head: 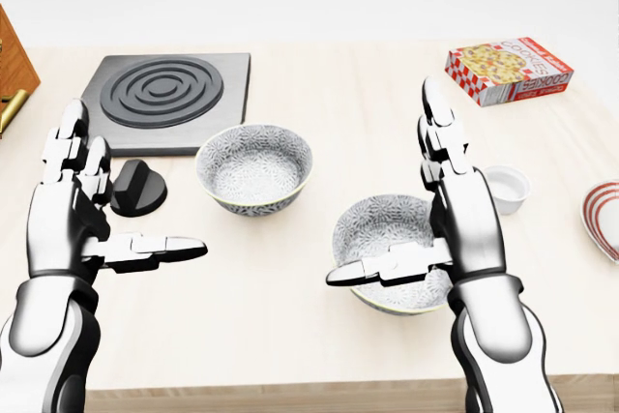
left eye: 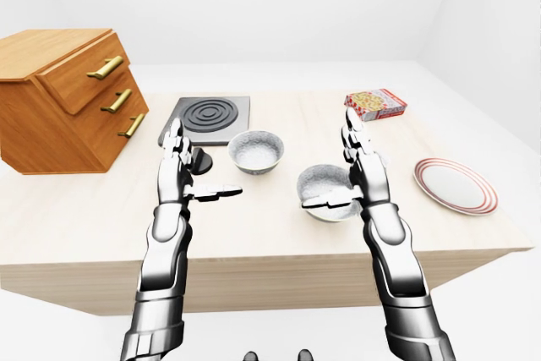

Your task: Pick the akita bowl from table center and place it on the plate.

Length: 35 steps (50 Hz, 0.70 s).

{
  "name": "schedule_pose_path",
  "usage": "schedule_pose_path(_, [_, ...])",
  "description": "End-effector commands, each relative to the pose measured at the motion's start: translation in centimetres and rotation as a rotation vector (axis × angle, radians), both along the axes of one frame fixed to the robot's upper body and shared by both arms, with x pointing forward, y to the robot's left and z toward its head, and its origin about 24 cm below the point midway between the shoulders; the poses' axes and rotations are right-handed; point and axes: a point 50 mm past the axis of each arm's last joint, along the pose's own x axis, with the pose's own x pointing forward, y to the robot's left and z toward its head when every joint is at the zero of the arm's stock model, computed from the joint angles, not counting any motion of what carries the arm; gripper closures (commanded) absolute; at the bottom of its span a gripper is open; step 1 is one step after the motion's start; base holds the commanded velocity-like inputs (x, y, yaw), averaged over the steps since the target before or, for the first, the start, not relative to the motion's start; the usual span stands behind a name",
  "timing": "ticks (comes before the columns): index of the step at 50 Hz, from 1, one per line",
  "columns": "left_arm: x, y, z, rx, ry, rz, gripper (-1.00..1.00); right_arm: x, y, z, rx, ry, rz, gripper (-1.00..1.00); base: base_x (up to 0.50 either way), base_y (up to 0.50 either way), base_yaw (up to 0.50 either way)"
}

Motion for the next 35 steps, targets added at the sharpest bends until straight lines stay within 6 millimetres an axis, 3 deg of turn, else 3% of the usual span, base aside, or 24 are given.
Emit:
schedule_pose_path(1, [0.04, -0.09, 0.27, -0.004, -0.011, -0.002, -1.0, -0.01, 0.03, 0.41, -0.005, -0.017, 0.0, -1.0, 0.0, -0.5, 0.0])
schedule_pose_path(19, [-0.17, -0.08, 0.38, -0.007, -0.019, -0.002, -1.0, -0.42, 0.16, 0.57, 0.006, -0.024, 0.034, -1.0, 0.0, -0.5, 0.0])
schedule_pose_path(29, [-0.17, -0.06, 0.35, -0.007, -0.017, -0.002, -1.0, -0.32, 0.3, 0.49, 0.006, -0.02, 0.039, -1.0, 0.21, -0.5, 0.0])
schedule_pose_path(35, [0.01, 0.06, 0.22, -0.008, -0.009, -0.001, -1.0, -0.32, 0.19, 0.28, 0.011, -0.011, 0.036, -1.0, 0.19, -0.17, 0.0])
